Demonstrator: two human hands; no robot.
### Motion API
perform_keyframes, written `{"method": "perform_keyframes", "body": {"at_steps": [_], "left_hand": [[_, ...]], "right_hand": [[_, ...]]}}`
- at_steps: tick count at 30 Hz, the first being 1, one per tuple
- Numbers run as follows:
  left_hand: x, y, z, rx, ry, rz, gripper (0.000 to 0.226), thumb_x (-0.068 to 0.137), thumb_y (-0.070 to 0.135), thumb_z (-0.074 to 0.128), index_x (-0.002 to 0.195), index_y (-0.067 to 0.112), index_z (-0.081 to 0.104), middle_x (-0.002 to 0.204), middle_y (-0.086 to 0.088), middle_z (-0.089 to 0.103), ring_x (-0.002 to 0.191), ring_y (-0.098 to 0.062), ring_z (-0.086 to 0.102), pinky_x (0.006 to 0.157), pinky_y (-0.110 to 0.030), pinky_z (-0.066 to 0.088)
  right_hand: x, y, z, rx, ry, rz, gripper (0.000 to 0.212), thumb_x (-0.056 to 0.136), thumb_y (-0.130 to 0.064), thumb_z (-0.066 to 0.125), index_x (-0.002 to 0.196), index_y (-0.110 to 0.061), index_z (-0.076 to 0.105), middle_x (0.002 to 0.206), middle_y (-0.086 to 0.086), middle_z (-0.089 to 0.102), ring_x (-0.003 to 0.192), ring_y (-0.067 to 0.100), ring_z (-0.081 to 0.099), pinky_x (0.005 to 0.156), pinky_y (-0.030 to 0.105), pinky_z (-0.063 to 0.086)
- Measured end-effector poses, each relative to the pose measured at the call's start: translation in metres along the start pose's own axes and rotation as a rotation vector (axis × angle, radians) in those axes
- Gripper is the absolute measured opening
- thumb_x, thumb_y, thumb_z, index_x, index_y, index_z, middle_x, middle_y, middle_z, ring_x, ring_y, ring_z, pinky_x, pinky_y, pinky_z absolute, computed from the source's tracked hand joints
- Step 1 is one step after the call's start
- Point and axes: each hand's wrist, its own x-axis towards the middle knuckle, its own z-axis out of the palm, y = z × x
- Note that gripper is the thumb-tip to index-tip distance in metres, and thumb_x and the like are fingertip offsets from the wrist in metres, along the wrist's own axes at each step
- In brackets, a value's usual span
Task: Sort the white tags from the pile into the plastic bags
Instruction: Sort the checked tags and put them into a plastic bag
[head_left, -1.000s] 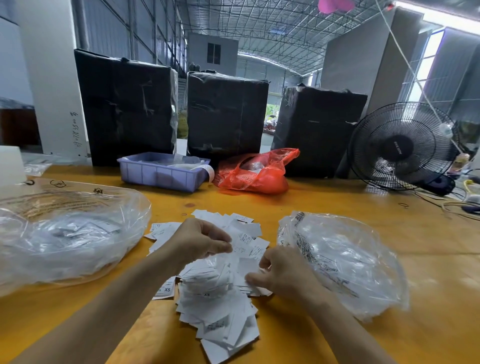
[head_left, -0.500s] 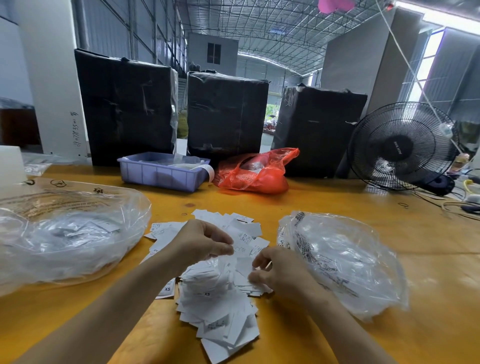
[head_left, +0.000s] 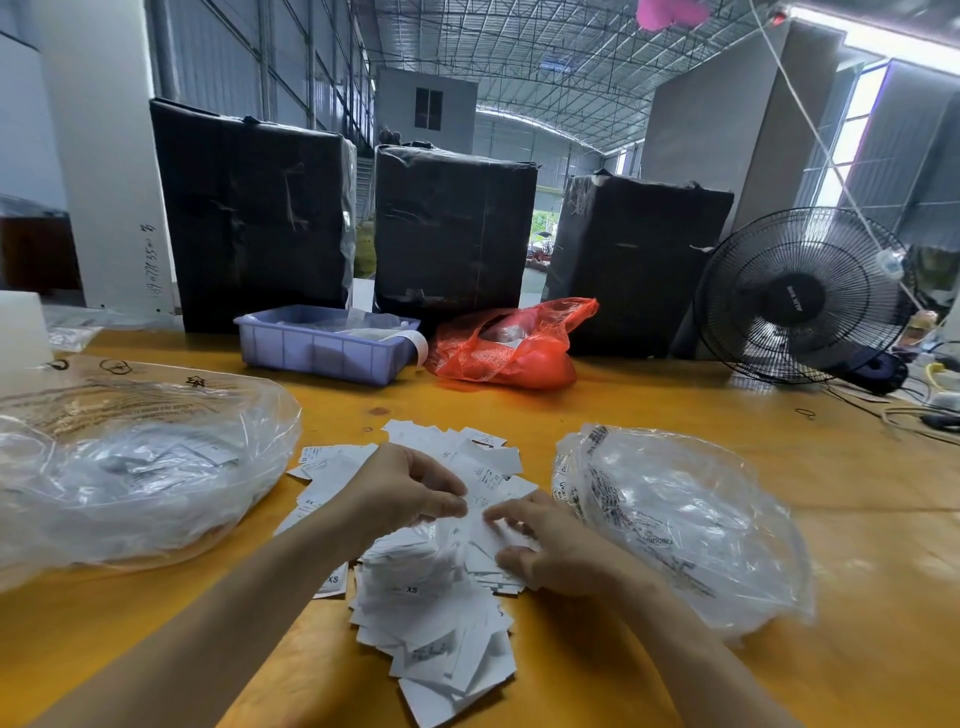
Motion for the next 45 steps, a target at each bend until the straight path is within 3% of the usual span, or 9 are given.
{"method": "perform_keyframes", "body": {"at_steps": [6,11,18,21,25,29,37,42,45], "left_hand": [[0.001,-0.002,-0.001,0.037,0.000,-0.006,0.012,0.069,0.000,0.080,0.079,0.002,0.073,0.068,-0.014,0.065,0.041,-0.002,0.050,0.044,-0.014,0.042],[0.001,-0.003,-0.002,0.027,0.007,-0.003,0.011,0.069,-0.002,0.080,0.076,0.003,0.073,0.057,-0.007,0.062,0.039,-0.003,0.048,0.042,-0.014,0.040],[0.002,-0.003,-0.003,-0.032,-0.021,0.010,0.006,0.081,0.011,0.072,0.077,0.007,0.073,0.072,-0.005,0.074,0.045,-0.002,0.050,0.047,-0.016,0.043],[0.002,0.000,-0.006,-0.215,-0.099,-0.080,0.011,0.073,0.020,0.074,0.074,0.009,0.074,0.079,-0.007,0.075,0.050,-0.006,0.053,0.051,-0.017,0.044],[0.000,0.005,-0.009,-0.551,-0.267,-0.161,0.011,0.064,0.018,0.072,0.065,0.008,0.075,0.097,-0.015,0.073,0.061,-0.014,0.065,0.054,-0.020,0.053],[-0.003,0.008,-0.009,-0.641,-0.324,-0.119,0.017,0.069,0.019,0.068,0.078,0.009,0.078,0.103,-0.018,0.071,0.084,-0.021,0.071,0.067,-0.026,0.059],[-0.002,0.014,0.001,-0.577,-0.042,0.006,0.014,0.068,0.010,0.070,0.076,-0.001,0.073,0.080,-0.013,0.073,0.073,-0.013,0.071,0.060,-0.017,0.054],[-0.002,0.012,0.003,-0.428,0.005,0.051,0.007,0.077,0.004,0.068,0.079,-0.002,0.072,0.079,-0.013,0.073,0.077,-0.015,0.068,0.062,-0.017,0.055],[-0.003,0.011,0.005,-0.348,-0.014,0.073,0.007,0.078,0.003,0.069,0.078,-0.002,0.072,0.078,-0.015,0.072,0.079,-0.020,0.066,0.077,-0.028,0.057]], "right_hand": [[-0.001,-0.003,0.001,0.196,0.173,-0.022,0.039,0.074,-0.021,0.079,0.100,-0.033,0.054,0.109,-0.010,0.046,0.095,0.009,0.051,0.087,0.026,0.049],[-0.004,-0.002,0.004,0.027,0.343,-0.096,0.032,0.071,-0.025,0.081,0.097,-0.024,0.062,0.103,-0.013,0.050,0.093,0.008,0.055,0.065,0.005,0.037],[-0.009,-0.011,-0.004,0.433,0.680,-0.155,0.018,0.079,0.001,0.070,0.071,-0.010,0.059,0.063,-0.002,0.060,0.056,0.006,0.055,0.055,0.017,0.041],[-0.012,-0.016,-0.011,0.698,0.814,-0.229,0.017,0.082,0.007,0.065,0.085,-0.009,0.065,0.073,0.001,0.068,0.064,0.010,0.067,0.059,0.019,0.052],[-0.016,-0.025,-0.011,0.584,0.957,-0.406,0.023,0.075,0.011,0.070,0.075,-0.012,0.071,0.088,0.003,0.068,0.085,0.011,0.067,0.074,0.021,0.055],[-0.017,-0.029,-0.007,0.654,0.883,-0.467,0.034,0.071,0.017,0.069,0.064,-0.016,0.068,0.098,0.006,0.063,0.095,0.015,0.064,0.077,0.028,0.056],[-0.017,-0.035,-0.003,0.663,0.848,-0.363,0.029,0.076,0.021,0.058,0.070,-0.005,0.069,0.080,0.003,0.068,0.077,0.008,0.066,0.068,0.026,0.057],[-0.019,-0.036,-0.012,1.134,0.613,-0.153,0.020,0.094,-0.002,0.048,0.090,-0.008,0.067,0.081,0.009,0.073,0.076,0.018,0.069,0.063,0.024,0.054],[-0.019,-0.031,-0.016,1.025,0.448,-0.090,0.014,0.090,-0.015,0.059,0.091,-0.008,0.071,0.077,0.005,0.071,0.068,0.013,0.064,0.057,0.020,0.048]]}}
